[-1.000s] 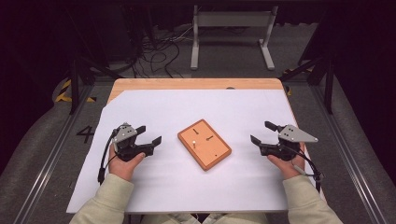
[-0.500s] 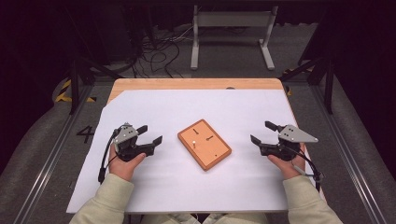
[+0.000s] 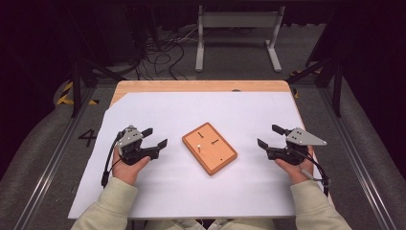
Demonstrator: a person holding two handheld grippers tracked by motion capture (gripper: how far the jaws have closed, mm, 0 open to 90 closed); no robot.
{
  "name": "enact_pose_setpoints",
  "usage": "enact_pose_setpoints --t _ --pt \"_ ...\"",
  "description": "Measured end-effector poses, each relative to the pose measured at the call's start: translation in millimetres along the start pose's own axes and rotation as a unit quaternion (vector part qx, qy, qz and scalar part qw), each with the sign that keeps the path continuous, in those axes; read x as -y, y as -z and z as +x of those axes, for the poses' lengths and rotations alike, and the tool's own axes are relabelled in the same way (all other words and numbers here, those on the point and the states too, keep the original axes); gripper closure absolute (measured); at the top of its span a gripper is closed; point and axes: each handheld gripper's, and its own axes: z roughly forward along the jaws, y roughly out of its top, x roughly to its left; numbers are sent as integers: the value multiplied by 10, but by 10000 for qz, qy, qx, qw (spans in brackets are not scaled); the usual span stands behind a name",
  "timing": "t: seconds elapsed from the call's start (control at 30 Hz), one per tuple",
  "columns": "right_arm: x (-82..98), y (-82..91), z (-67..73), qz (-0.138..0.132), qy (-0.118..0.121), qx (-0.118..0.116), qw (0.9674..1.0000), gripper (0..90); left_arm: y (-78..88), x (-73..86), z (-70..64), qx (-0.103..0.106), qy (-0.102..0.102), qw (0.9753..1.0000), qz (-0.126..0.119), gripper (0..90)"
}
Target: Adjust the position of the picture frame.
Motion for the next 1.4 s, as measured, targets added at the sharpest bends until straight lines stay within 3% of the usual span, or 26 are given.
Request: enact_pose_setpoints --t 0.23,0.6,0.67,0.73,0.83,0.9,0.93,1.03,1.1,1.13,1.17,1.27,1.4 --pt "0 23 -7 120 -103 71 9998 236 -31 -85 -14 48 -44 10000 -12 320" --pt "-15 114 16 276 -234 30 9993 287 -242 -235 2 105 -55 9998 172 386" --pt "-18 124 17 278 -247 32 9993 287 -280 -233 4 98 -158 9996 207 414" --pt "-25 143 24 269 -260 26 9993 298 -347 -265 6 93 -304 9984 459 418" --pt "-38 162 37 291 -283 -21 9992 327 -441 -317 36 243 -138 9989 366 446" --pt "-46 172 43 293 -286 -34 9992 334 -515 -342 48 257 -103 9981 547 459" --pt "-50 177 49 285 -288 -48 9992 343 -549 -357 62 258 -158 9979 571 481" --pt "-57 190 55 281 -282 -62 9992 374 -646 -366 59 315 -23 9983 488 566" --pt "-60 203 59 281 -289 -107 9991 393 -699 -363 58 384 -38 9976 576 658" --pt "-60 208 61 279 -280 -114 9992 403 -734 -382 58 477 -91 9954 824 698" --pt "-59 216 65 277 -277 -139 9991 417 -750 -396 53 489 -128 9948 884 756" --pt "-56 236 73 290 -278 -165 9991 447 -808 -435 41 487 -150 9954 815 862" --pt "-59 264 92 290 -272 -229 9989 480 -928 -420 94 507 -155 9934 1020 899"
